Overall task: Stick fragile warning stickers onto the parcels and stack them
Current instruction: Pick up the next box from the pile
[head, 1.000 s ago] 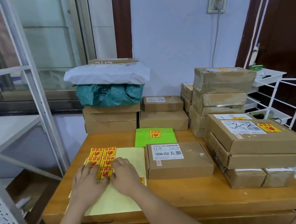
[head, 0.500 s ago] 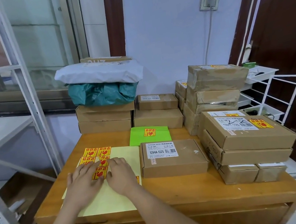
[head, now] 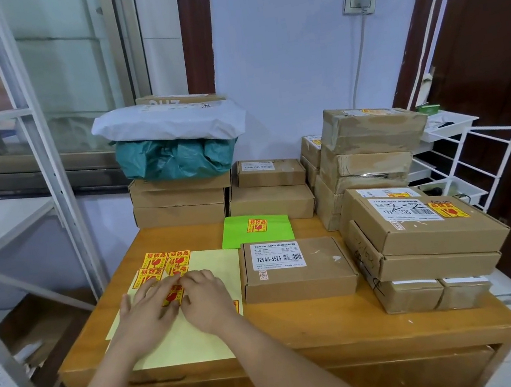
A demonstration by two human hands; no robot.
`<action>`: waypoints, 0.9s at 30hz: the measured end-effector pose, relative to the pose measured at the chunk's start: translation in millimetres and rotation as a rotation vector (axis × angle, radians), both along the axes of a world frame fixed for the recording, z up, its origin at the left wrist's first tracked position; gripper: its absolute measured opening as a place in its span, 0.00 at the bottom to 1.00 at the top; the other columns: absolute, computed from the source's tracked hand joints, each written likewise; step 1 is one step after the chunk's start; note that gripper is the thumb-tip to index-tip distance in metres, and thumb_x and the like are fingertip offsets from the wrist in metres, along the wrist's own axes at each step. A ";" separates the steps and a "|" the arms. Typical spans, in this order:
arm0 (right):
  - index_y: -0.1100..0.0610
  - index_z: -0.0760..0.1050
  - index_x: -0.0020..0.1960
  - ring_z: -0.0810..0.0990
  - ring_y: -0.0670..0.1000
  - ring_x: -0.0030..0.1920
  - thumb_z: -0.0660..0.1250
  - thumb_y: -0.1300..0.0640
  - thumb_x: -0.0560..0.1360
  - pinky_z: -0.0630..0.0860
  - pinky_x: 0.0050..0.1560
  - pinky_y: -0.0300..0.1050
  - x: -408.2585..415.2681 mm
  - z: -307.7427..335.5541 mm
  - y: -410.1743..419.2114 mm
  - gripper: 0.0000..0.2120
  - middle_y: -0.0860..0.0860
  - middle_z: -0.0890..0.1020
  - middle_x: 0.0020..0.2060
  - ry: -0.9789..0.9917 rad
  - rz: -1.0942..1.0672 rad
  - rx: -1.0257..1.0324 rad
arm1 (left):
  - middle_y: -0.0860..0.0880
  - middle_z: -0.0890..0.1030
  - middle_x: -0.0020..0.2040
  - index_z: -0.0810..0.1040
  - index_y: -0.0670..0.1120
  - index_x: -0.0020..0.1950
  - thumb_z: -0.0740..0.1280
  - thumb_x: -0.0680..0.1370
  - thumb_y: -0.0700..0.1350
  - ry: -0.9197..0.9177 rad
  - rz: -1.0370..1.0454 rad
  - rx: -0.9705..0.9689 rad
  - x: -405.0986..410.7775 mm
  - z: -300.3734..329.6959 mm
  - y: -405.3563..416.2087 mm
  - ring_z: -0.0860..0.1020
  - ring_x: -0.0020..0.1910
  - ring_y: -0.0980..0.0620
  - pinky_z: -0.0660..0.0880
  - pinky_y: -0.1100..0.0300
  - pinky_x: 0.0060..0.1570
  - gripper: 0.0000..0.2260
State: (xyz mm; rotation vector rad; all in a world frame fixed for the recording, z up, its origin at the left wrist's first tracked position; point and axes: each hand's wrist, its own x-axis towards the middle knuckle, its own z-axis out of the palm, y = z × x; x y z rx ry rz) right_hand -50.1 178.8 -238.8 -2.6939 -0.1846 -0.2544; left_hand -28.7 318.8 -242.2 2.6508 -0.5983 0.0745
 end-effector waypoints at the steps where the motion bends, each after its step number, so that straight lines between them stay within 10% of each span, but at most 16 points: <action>1: 0.60 0.66 0.71 0.63 0.57 0.68 0.56 0.59 0.79 0.61 0.67 0.51 -0.1 0.0 -0.2 0.21 0.56 0.69 0.68 0.004 0.002 -0.001 | 0.57 0.59 0.76 0.53 0.60 0.76 0.53 0.83 0.51 0.003 0.002 0.003 0.4 0.1 -0.4 0.49 0.76 0.54 0.42 0.44 0.73 0.22; 13: 0.61 0.60 0.74 0.62 0.57 0.69 0.58 0.58 0.78 0.62 0.69 0.52 -0.5 2.4 0.6 0.25 0.58 0.68 0.69 0.036 -0.081 0.164 | 0.56 0.54 0.77 0.51 0.55 0.78 0.60 0.81 0.52 -0.054 -0.020 -0.114 -0.5 -0.4 1.8 0.51 0.76 0.57 0.42 0.49 0.74 0.28; 27: 0.57 0.62 0.72 0.75 0.53 0.59 0.63 0.59 0.79 0.65 0.52 0.37 -1.1 42.5 -11.0 0.23 0.55 0.77 0.62 0.186 -0.290 1.043 | 0.72 0.51 0.69 0.53 0.66 0.71 0.66 0.77 0.49 -0.031 -0.230 -0.221 -11.9 2.3 6.2 0.49 0.73 0.65 0.48 0.63 0.70 0.29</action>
